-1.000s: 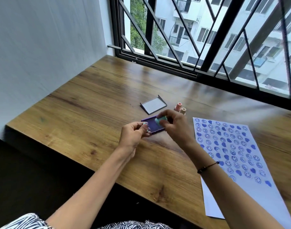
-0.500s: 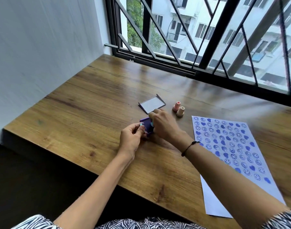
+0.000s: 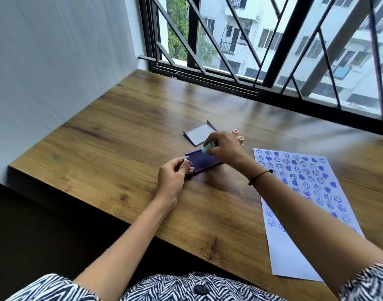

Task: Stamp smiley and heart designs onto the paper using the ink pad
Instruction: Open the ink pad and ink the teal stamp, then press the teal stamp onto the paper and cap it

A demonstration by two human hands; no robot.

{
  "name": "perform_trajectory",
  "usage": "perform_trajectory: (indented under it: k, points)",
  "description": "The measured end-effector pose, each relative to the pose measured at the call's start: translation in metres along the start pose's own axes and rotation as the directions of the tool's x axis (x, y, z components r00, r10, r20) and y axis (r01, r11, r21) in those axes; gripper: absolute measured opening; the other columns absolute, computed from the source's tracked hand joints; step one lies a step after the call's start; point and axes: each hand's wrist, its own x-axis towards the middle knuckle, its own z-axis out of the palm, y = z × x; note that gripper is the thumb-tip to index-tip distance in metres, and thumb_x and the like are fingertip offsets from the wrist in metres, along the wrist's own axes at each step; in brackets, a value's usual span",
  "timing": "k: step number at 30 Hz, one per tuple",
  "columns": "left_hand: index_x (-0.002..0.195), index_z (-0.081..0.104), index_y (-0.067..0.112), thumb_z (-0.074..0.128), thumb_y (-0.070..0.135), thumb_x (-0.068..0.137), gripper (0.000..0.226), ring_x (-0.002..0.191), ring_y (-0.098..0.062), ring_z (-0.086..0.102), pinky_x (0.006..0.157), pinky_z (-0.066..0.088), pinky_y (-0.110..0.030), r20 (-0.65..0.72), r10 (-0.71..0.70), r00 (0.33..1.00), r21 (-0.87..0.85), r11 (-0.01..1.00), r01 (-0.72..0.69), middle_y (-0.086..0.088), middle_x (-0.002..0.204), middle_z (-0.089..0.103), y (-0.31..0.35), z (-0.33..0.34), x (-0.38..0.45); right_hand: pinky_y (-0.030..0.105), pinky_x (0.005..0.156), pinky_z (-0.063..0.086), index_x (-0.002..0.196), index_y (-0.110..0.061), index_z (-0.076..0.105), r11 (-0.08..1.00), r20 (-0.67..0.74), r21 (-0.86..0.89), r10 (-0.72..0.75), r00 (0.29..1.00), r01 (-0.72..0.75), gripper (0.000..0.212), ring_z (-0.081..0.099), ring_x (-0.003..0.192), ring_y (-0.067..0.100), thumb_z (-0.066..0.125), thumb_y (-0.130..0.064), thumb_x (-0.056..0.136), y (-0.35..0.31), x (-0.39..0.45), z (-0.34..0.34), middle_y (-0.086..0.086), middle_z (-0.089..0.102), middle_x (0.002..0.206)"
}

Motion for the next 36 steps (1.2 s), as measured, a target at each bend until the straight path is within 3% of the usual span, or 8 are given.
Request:
perform_trajectory:
  k: [9,13,17,25,27,29,31,36]
  points:
    - [0.104,0.062,0.004,0.054,0.004,0.085,0.020,0.056,-0.003,0.061,0.060,0.052,-0.011,-0.003,0.006,1.000,0.021,1.000,-0.006,-0.001,0.075,0.065,-0.002,0.000,0.000,0.030,0.060,0.033,0.091,-0.001,0.059,0.926,0.015,-0.295,-0.241,0.970,0.235,0.018,0.057,0.083,0.035,0.052,0.003,0.075,-0.008,-0.022,0.035,0.020,0.059,0.095]
    - [0.098,0.064,0.007,0.054,0.004,0.086,0.016,0.055,-0.005,0.058,0.058,0.050,-0.012,0.006,0.019,1.000,0.034,0.999,-0.020,0.000,0.069,0.063,-0.002,0.003,-0.002,0.035,0.069,0.045,0.094,-0.004,0.065,0.994,-0.086,-0.066,-0.089,0.992,0.083,0.021,0.058,0.089,0.035,0.055,0.001,0.076,-0.006,-0.025,0.025,0.020,0.063,0.101]
    - [0.087,0.064,0.020,0.055,0.009,0.086,0.015,0.059,-0.005,0.062,0.060,0.053,-0.013,0.160,0.038,0.986,0.050,0.998,-0.047,0.000,0.073,0.066,-0.004,0.022,-0.018,0.025,0.067,0.035,0.089,-0.007,0.068,0.981,-0.315,0.160,0.152,0.937,-0.106,0.015,0.060,0.086,0.030,0.062,-0.003,0.076,0.013,-0.062,0.004,0.018,0.069,0.096]
    - [0.098,0.055,0.013,0.043,0.010,0.092,0.014,0.069,-0.006,0.065,0.069,0.054,-0.016,0.645,-0.052,0.762,0.108,0.994,-0.024,-0.001,0.083,0.065,-0.019,0.107,-0.076,0.034,0.076,0.052,0.084,-0.008,0.069,0.887,-0.380,0.218,0.461,0.801,-0.407,0.012,0.063,0.077,0.027,0.066,-0.004,0.074,0.085,-0.172,-0.057,0.014,0.071,0.088]
    - [0.097,0.055,0.019,0.044,0.012,0.092,0.014,0.079,-0.013,0.065,0.076,0.054,-0.022,0.711,-0.059,0.700,0.131,0.990,-0.050,0.001,0.086,0.066,-0.019,0.121,-0.088,0.048,0.078,0.055,0.086,-0.007,0.068,0.854,-0.373,0.221,0.520,0.768,-0.471,0.012,0.064,0.081,0.030,0.065,-0.003,0.075,0.099,-0.196,-0.067,0.015,0.071,0.091]
    - [0.098,0.056,0.018,0.046,0.013,0.091,0.013,0.086,-0.021,0.063,0.085,0.052,-0.034,0.752,-0.068,0.656,0.150,0.986,-0.070,0.001,0.087,0.066,-0.020,0.133,-0.097,0.042,0.079,0.053,0.086,-0.008,0.069,0.829,-0.360,0.180,0.556,0.749,-0.529,0.014,0.062,0.080,0.028,0.065,-0.003,0.074,0.109,-0.214,-0.072,0.015,0.070,0.090]
    - [0.103,0.055,0.017,0.048,0.014,0.090,0.015,0.095,-0.028,0.062,0.094,0.049,-0.046,0.761,-0.073,0.644,0.184,0.977,-0.106,-0.004,0.092,0.066,-0.021,0.143,-0.102,0.024,0.073,0.042,0.086,-0.008,0.069,0.823,-0.347,0.125,0.559,0.753,-0.553,0.014,0.059,0.082,0.025,0.065,-0.003,0.073,0.114,-0.224,-0.073,0.015,0.070,0.091]
    - [0.106,0.056,0.018,0.050,0.019,0.089,0.018,0.096,-0.036,0.064,0.090,0.050,-0.054,0.750,-0.057,0.659,0.240,0.952,-0.191,-0.009,0.100,0.065,-0.027,0.143,-0.102,0.035,0.080,0.045,0.087,-0.008,0.067,0.820,-0.338,0.045,0.550,0.764,-0.570,0.013,0.059,0.094,0.030,0.064,-0.006,0.075,0.117,-0.228,-0.070,0.016,0.068,0.097]
